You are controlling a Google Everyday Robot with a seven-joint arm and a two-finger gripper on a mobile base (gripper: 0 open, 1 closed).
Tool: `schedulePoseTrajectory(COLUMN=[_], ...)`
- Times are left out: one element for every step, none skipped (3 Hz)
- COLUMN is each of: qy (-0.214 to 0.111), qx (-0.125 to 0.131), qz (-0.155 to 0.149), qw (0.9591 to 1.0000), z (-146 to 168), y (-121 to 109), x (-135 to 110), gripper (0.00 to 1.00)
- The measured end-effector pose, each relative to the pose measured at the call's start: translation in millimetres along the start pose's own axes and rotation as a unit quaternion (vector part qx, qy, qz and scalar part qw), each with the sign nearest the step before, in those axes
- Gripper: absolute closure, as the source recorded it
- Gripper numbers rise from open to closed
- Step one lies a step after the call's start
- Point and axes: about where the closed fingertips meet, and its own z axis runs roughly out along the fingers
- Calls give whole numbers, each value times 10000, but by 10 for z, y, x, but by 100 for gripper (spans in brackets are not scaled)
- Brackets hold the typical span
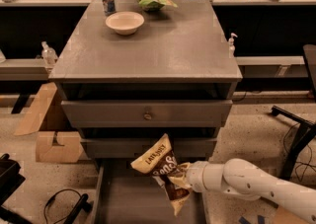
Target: Pick brown chip bag from bottom drawer and place on counter
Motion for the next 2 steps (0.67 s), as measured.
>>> schedulePoseTrajectory(qy=[-217, -232], qx=[157, 558], qz=[188, 152], qw=[9995, 9981], z=[-500, -992], y=[114, 208], x=[-512, -970], gripper=[100, 100])
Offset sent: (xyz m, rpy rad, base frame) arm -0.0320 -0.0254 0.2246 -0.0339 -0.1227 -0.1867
